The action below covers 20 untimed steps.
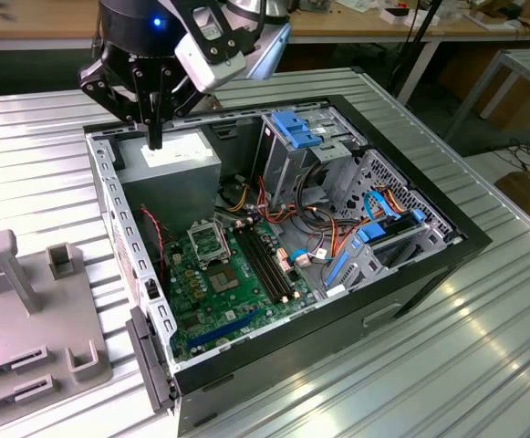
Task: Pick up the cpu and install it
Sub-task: 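Reach for the cpu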
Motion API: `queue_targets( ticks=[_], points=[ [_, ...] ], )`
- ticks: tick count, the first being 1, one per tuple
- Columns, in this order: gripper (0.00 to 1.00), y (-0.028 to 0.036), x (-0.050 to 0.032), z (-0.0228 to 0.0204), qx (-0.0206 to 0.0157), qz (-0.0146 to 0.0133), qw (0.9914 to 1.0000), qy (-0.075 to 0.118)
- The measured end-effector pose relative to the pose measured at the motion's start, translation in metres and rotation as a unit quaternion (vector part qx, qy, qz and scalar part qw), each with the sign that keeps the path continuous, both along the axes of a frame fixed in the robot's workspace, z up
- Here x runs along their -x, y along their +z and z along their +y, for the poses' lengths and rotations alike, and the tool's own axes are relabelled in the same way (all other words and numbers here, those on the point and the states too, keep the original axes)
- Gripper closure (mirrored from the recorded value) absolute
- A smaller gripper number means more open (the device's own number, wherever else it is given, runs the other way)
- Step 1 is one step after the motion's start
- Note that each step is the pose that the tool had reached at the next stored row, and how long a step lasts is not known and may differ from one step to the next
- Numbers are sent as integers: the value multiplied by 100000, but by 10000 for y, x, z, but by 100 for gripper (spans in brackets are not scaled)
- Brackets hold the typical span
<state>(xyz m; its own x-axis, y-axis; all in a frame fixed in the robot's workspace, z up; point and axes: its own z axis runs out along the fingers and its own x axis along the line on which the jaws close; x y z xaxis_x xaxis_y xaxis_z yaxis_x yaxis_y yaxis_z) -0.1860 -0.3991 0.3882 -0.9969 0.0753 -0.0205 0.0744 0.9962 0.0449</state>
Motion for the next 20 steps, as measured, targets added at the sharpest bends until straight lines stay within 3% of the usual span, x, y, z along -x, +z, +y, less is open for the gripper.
queue_targets(
  ticks=[20],
  points=[
    [87,-25,159,0,1,399,99999,4]
  ],
)
